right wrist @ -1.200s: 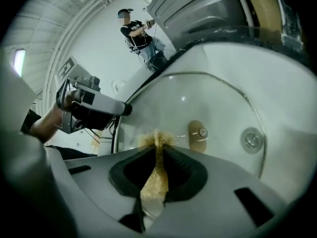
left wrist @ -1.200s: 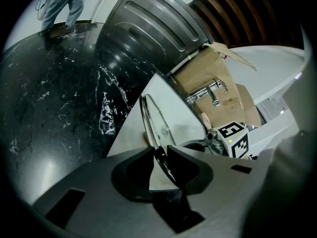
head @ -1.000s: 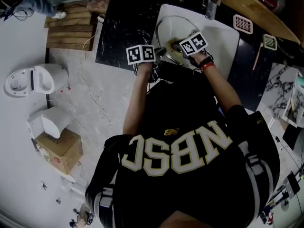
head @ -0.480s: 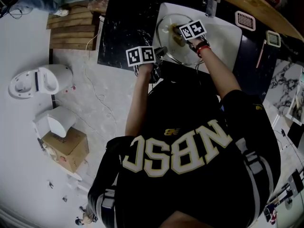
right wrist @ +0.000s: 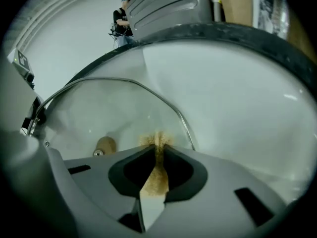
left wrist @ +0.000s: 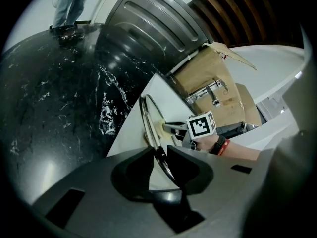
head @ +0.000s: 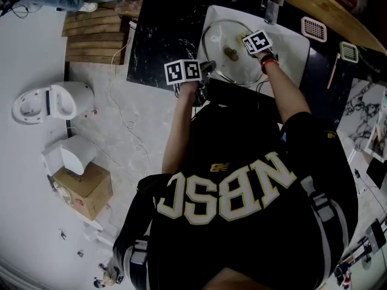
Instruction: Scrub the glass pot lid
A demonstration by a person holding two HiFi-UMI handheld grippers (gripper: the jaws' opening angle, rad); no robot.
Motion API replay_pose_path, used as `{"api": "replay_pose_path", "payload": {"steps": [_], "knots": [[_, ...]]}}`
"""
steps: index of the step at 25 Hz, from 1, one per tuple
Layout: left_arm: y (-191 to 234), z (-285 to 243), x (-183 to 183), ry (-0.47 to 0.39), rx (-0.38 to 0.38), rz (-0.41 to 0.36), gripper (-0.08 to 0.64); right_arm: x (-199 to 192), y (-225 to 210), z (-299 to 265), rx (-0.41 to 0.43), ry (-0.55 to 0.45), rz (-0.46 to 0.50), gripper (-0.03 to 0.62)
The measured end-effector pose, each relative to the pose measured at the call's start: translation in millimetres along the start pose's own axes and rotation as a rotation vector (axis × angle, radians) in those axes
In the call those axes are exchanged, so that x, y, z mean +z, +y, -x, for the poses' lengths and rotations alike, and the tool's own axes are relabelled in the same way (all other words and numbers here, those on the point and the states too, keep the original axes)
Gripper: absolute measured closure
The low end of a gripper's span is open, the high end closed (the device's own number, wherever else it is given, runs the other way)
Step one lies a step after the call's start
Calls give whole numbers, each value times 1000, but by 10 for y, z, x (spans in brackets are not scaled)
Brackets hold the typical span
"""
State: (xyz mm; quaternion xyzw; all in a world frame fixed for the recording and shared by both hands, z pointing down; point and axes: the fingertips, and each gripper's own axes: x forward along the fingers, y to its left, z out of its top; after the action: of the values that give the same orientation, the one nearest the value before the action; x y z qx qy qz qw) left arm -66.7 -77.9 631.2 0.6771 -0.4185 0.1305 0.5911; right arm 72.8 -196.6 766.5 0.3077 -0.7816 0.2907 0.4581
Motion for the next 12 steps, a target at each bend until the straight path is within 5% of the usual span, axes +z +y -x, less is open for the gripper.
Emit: {"api": "replay_pose_path", "payload": {"steps": [12], "knots": [[-4, 4, 5, -11, 2, -11, 460, -680, 18, 307, 28, 178, 7, 532]]}}
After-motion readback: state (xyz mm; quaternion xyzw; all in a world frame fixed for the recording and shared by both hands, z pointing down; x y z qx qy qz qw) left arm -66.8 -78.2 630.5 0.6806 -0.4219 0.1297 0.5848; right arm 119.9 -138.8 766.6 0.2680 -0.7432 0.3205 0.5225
